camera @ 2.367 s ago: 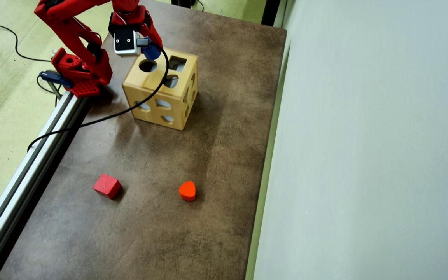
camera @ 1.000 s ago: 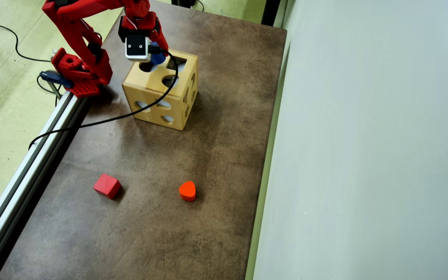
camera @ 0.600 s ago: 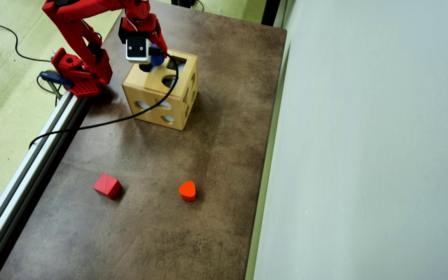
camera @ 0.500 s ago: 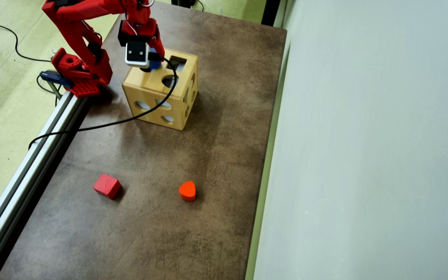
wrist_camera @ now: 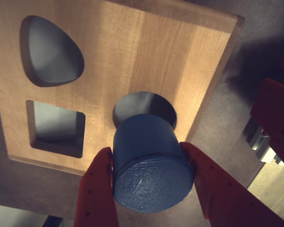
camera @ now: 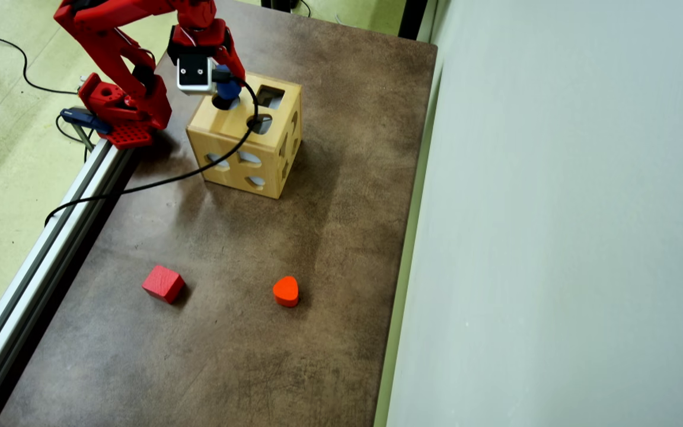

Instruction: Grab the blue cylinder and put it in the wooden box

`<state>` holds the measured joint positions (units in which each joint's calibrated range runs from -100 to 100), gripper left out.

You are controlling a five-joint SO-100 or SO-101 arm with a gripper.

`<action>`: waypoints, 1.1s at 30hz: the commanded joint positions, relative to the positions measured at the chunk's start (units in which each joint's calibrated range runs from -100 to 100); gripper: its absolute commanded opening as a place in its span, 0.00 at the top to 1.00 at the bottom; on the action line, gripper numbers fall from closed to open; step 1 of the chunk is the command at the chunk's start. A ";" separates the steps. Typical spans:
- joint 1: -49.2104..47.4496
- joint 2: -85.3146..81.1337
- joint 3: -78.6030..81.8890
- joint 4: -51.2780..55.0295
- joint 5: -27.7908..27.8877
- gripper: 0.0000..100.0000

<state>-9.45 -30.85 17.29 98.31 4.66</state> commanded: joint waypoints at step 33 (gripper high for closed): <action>2.91 2.61 1.22 0.01 0.63 0.97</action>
<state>-6.43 -30.00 18.92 98.31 4.96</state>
